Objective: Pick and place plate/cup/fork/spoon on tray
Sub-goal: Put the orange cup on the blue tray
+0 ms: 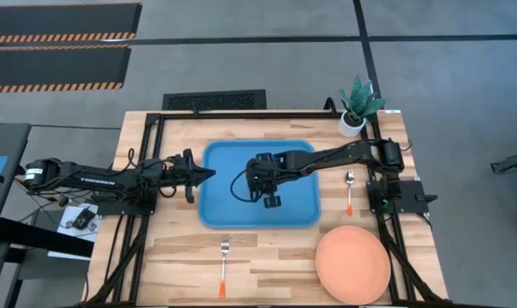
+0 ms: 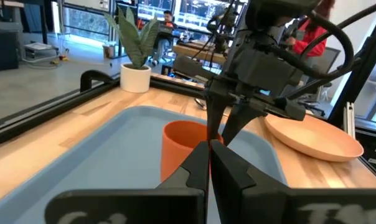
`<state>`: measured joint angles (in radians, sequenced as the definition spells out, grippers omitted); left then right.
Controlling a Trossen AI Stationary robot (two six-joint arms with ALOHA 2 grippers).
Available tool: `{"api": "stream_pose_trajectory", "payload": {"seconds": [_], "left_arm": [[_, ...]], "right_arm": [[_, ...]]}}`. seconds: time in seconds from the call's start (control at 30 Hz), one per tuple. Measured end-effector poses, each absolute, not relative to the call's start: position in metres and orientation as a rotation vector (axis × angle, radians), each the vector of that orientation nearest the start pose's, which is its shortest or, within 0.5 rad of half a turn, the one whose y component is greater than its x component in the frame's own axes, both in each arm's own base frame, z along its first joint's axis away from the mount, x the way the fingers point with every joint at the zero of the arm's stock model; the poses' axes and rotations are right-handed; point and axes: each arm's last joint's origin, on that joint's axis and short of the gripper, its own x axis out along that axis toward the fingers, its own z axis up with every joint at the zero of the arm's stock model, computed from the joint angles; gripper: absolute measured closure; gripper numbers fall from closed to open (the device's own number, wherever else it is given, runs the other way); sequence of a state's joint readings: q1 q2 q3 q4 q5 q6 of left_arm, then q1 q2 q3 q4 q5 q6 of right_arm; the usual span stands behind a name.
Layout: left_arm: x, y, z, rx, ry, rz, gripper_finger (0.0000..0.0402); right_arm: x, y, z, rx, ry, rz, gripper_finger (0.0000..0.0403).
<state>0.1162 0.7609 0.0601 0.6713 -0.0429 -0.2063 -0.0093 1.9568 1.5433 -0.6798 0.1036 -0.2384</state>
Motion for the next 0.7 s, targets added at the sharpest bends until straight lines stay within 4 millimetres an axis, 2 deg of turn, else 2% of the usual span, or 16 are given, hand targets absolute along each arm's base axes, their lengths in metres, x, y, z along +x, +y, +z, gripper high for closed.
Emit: {"api": "stream_pose_trajectory", "payload": {"seconds": [0.17,0.23,0.33,0.4,0.5,0.57,0.7], "left_arm": [[0.150,0.019,0.170,-0.212,0.014,0.165,0.0400],[0.150,0.019,0.170,-0.223,0.016,0.165,0.0400],[0.150,0.019,0.170,-0.223,0.018,0.165,0.0400],[0.150,0.019,0.170,-0.223,0.018,0.165,0.0400],[0.150,0.019,0.170,-0.224,0.018,0.165,0.0400],[0.150,0.019,0.170,-0.225,0.018,0.166,0.0400],[0.150,0.019,0.170,-0.233,0.018,0.165,0.0400]], "right_arm": [[0.404,-0.007,0.229,-0.249,1.117,0.022,0.0387],[0.395,-0.007,0.240,-0.223,1.130,0.006,0.0391],[0.378,-0.013,0.263,-0.166,1.131,-0.035,0.0377],[0.365,-0.024,0.276,-0.105,1.154,-0.089,0.0372],[0.345,-0.050,0.281,-0.043,1.164,-0.168,0.0380],[0.335,-0.070,0.277,-0.007,1.159,-0.214,0.0390],[0.311,-0.106,0.254,0.101,1.182,-0.262,0.0393]]}}
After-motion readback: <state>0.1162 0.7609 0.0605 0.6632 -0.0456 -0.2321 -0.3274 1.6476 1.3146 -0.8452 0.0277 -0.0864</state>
